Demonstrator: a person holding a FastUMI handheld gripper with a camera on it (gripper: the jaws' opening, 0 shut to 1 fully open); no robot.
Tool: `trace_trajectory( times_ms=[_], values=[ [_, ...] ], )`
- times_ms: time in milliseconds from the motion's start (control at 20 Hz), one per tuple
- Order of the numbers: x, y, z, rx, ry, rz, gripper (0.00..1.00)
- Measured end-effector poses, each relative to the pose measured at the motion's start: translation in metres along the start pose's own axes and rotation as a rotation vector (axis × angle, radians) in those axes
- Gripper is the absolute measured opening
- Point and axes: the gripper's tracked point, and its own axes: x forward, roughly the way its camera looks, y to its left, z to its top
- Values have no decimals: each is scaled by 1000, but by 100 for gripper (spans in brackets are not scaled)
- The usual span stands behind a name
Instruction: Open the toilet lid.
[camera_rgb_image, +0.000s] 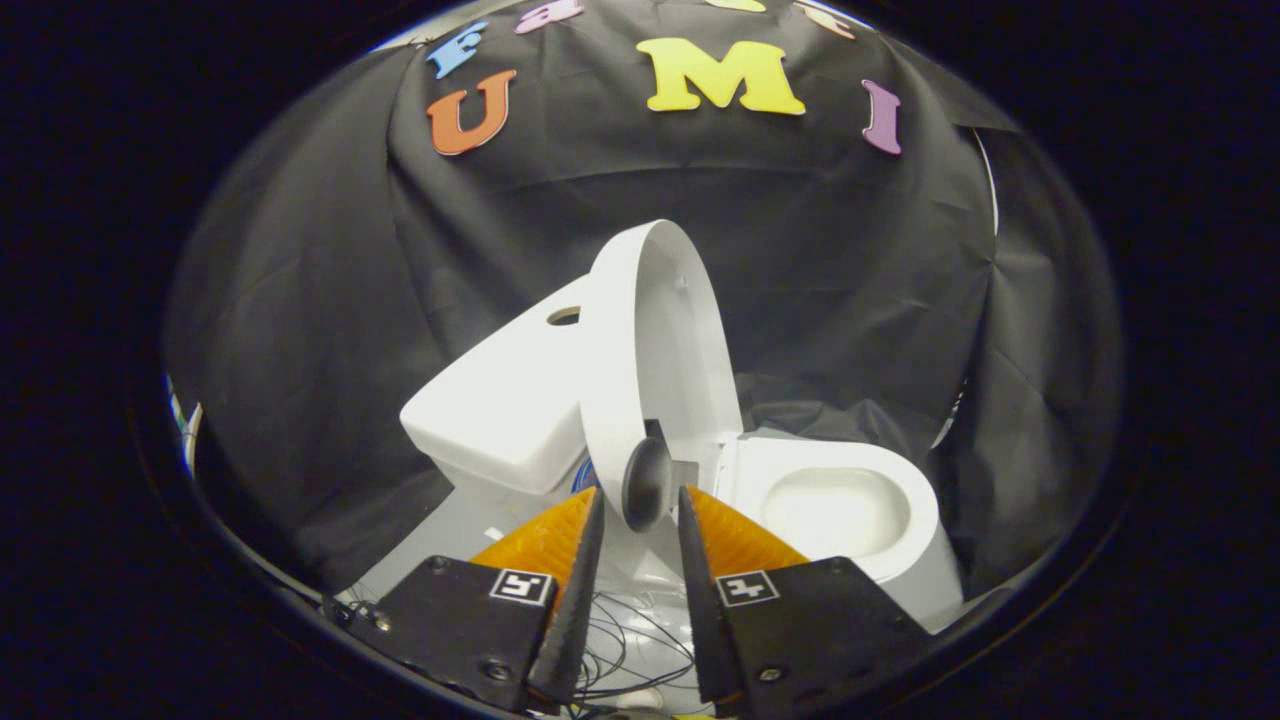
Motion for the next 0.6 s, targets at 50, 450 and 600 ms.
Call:
trace_trajectory(
  times_ms=[50,450,600],
  values=[
    [-7,-3,3,0,-20,3,51],
    [-65,-46,30,44,-143,14,70],
    [-89,-72,36,43,-184,-7,69]
  ],
)
